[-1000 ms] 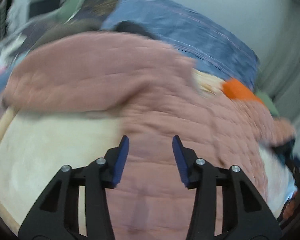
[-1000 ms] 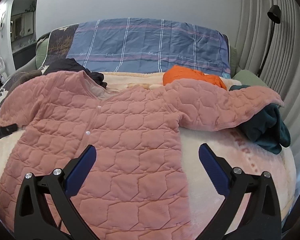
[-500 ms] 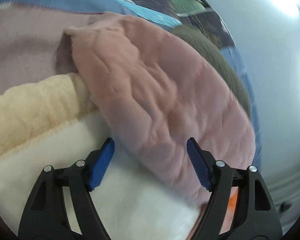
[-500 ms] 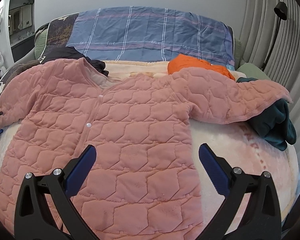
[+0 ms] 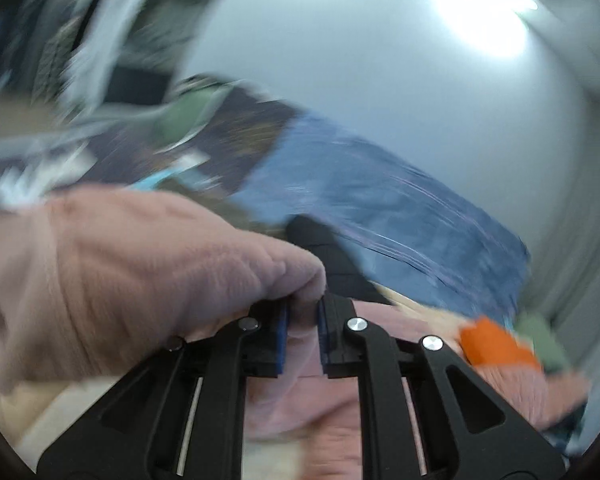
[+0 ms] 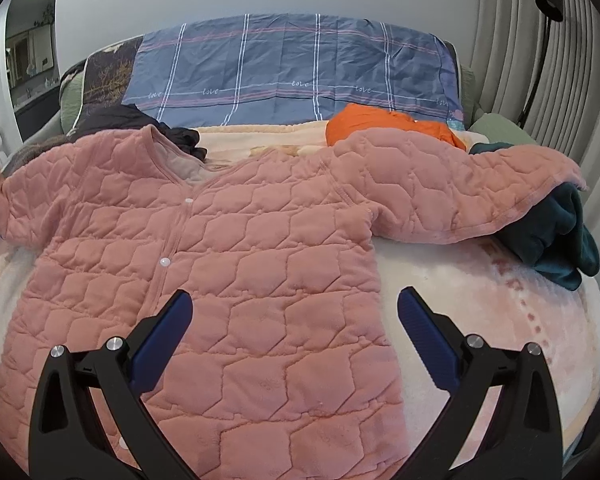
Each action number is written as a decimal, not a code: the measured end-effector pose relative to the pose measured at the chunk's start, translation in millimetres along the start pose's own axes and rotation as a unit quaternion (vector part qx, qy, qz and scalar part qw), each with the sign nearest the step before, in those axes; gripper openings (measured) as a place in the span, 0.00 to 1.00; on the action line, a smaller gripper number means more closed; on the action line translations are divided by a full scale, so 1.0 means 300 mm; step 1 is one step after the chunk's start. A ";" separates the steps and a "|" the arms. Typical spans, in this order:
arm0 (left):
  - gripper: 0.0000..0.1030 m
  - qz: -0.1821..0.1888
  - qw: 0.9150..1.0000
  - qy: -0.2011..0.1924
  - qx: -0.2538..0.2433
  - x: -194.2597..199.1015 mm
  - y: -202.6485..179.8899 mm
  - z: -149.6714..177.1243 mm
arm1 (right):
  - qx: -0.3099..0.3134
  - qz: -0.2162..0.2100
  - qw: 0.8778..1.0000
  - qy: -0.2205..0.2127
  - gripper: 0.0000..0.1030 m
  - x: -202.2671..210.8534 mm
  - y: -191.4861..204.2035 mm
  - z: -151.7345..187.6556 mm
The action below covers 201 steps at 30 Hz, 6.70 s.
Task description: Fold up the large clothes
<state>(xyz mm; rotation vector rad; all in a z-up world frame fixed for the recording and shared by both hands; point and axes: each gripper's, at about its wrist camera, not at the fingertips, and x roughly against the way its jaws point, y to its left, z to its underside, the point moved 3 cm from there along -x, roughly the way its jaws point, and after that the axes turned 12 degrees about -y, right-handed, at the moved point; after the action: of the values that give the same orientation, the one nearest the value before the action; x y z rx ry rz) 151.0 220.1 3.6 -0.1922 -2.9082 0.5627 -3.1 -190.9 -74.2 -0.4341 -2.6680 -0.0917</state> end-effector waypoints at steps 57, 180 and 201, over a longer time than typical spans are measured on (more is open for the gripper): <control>0.24 0.023 0.962 0.241 -0.128 -0.485 -0.146 0.372 | -0.142 -0.097 0.984 0.054 0.29 -0.464 -0.071 -0.150; 0.57 0.095 0.946 0.229 -0.209 -0.274 -0.519 0.416 | -0.019 -0.075 0.995 0.064 0.38 -0.530 0.028 -0.071; 0.68 0.071 0.923 0.253 -0.280 -0.548 -0.687 0.601 | -0.027 -0.027 0.994 0.099 0.43 -0.856 -0.029 -0.288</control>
<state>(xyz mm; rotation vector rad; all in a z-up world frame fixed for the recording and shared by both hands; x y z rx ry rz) 257.6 -60.2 -106.5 -0.5333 -2.4686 -0.2906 249.4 -284.4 -105.9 -0.3495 -2.4866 -0.2119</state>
